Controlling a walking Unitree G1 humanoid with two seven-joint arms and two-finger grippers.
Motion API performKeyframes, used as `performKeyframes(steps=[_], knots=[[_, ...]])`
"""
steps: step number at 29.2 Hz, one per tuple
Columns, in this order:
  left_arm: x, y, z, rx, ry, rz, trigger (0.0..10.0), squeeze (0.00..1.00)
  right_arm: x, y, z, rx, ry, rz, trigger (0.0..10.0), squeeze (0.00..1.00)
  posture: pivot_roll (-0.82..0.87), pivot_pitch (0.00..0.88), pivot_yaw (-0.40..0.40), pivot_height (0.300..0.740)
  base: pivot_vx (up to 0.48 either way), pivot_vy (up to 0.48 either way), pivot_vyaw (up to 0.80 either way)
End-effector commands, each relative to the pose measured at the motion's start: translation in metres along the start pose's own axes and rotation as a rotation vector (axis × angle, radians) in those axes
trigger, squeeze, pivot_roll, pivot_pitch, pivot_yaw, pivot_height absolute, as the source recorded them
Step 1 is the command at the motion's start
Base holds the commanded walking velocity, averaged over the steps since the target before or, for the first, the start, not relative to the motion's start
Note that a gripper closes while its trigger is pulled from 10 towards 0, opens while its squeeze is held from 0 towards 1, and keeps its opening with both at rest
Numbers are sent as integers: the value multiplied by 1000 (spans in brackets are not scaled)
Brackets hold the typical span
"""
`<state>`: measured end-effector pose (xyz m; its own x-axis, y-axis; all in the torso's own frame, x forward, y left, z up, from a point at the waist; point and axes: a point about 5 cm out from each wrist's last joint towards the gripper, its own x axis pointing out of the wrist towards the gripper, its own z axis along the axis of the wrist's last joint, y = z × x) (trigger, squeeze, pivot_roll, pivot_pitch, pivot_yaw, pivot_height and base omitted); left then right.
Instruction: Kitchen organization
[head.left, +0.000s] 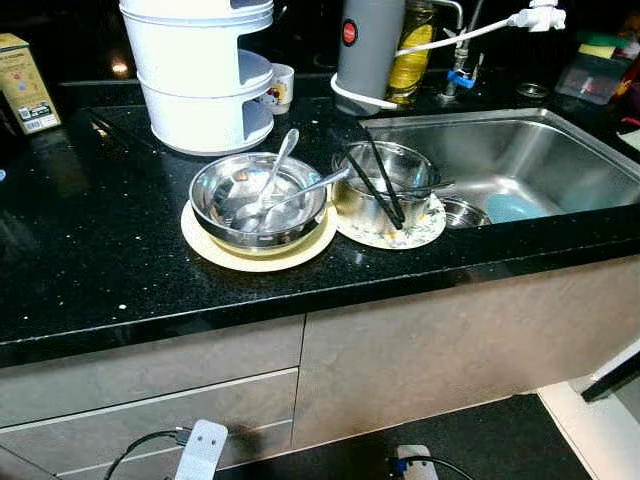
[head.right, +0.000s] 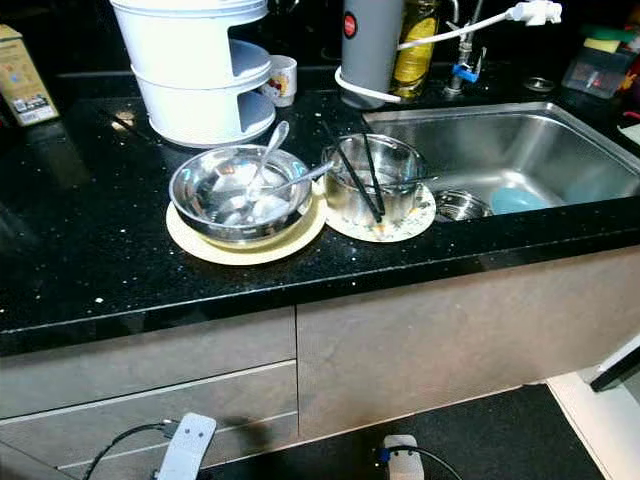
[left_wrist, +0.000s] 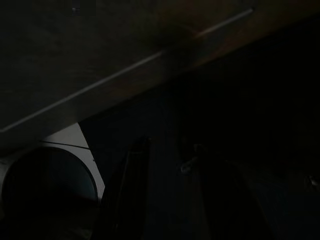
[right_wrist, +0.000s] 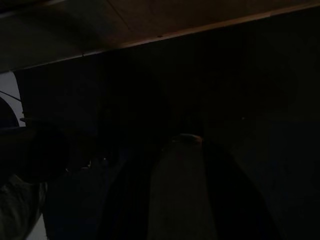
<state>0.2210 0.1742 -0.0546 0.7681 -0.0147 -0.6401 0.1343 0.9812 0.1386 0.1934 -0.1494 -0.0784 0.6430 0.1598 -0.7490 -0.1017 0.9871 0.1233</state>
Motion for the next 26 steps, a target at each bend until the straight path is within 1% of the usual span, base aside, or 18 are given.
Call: performKeyframes(steps=[1,4,5,9,11,13,16,26], knots=[[-4,2,-11,-13,27,5,10000,0,-2,1,-10,-18,22,3,10000,0,-16,187,-59,740,0,0,0],[-6,3,-14,-4,19,1,10000,0,-3,2,-11,-30,18,2,10000,0,-23,185,-63,740,0,0,0],[-6,3,-13,5,2,9,10000,0,-3,2,-12,-30,18,0,10000,0,-27,185,-64,740,0,0,0],[-6,3,-8,-13,-28,10,10000,0,-3,0,-12,-44,15,-4,10000,0,-31,176,-56,740,0,0,0],[-5,2,-8,0,-28,-4,10000,0,-4,-1,-11,-45,12,-8,10000,0,-33,173,-55,740,0,0,0],[-4,-2,-6,22,-23,-41,10000,0,-4,-4,-11,-46,10,-17,10000,0,-35,160,-46,740,0,0,0],[-3,-3,-5,26,-16,-68,10000,0,-4,-5,-11,-41,18,-18,10000,0,-37,154,-42,740,0,0,0],[-3,-4,-8,45,-2,-74,10000,0,-4,-1,-14,-56,33,2,10000,0,-31,130,-46,740,0,0,0]])
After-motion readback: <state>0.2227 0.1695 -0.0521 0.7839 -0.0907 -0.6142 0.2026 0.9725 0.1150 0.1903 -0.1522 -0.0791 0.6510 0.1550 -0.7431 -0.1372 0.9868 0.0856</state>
